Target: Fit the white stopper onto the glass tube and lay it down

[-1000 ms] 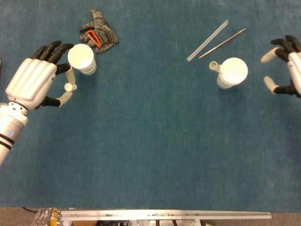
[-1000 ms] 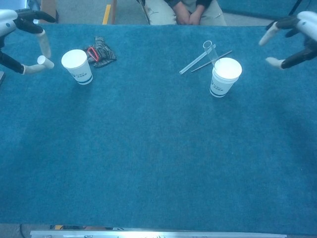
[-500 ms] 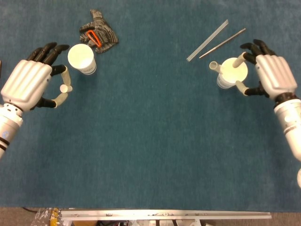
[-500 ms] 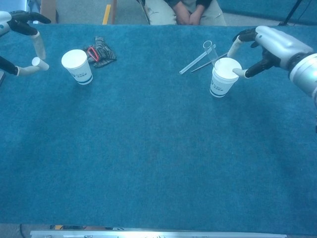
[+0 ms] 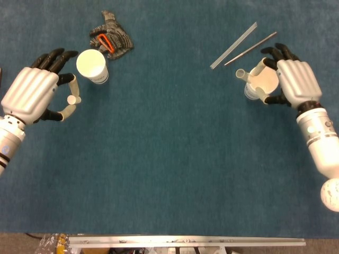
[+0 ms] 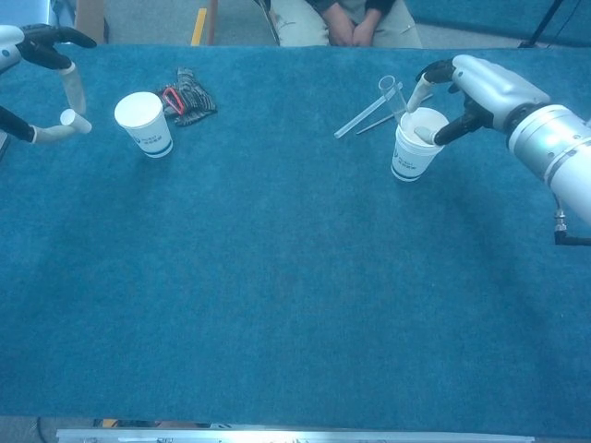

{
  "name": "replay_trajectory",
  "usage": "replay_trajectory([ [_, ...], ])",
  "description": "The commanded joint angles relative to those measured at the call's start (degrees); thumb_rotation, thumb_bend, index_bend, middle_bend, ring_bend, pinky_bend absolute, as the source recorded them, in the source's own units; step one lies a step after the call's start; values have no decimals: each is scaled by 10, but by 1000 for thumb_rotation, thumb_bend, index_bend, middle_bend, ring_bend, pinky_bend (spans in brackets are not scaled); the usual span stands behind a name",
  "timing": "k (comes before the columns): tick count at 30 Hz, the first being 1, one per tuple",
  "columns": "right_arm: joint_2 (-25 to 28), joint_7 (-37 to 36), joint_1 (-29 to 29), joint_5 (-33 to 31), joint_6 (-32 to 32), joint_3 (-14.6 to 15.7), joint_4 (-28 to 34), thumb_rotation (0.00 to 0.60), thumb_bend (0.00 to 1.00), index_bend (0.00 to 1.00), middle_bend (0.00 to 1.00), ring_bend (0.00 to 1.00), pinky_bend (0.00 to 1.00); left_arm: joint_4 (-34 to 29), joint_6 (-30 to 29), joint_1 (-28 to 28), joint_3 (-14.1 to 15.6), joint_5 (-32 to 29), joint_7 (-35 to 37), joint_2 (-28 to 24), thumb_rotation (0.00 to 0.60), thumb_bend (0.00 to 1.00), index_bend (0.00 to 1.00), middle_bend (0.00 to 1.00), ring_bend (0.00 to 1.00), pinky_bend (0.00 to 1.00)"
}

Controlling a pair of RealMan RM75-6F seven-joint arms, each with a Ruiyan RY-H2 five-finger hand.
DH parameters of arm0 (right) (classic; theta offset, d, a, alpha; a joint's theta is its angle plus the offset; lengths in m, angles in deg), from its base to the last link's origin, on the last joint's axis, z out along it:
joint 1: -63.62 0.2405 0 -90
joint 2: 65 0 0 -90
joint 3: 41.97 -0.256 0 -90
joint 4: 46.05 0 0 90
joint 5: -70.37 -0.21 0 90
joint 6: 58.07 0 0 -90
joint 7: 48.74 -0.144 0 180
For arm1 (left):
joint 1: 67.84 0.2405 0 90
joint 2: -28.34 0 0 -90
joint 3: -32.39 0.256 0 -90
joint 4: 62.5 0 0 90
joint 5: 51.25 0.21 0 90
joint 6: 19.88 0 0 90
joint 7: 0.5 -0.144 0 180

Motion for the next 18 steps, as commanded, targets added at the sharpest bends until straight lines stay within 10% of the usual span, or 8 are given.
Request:
replay_trajectory([
  [1,-4,-2,3,-3,-2,-1,-4,600,290,441,190,36,181,1,1,0,0,1,2,0,600,320,533,69,0,0],
  [18,-23,2,19,-20,-6,-2,-27,600,319,457,190,36,181,15,9,-3,0,7,14,6,600,319,533,67,0,0],
])
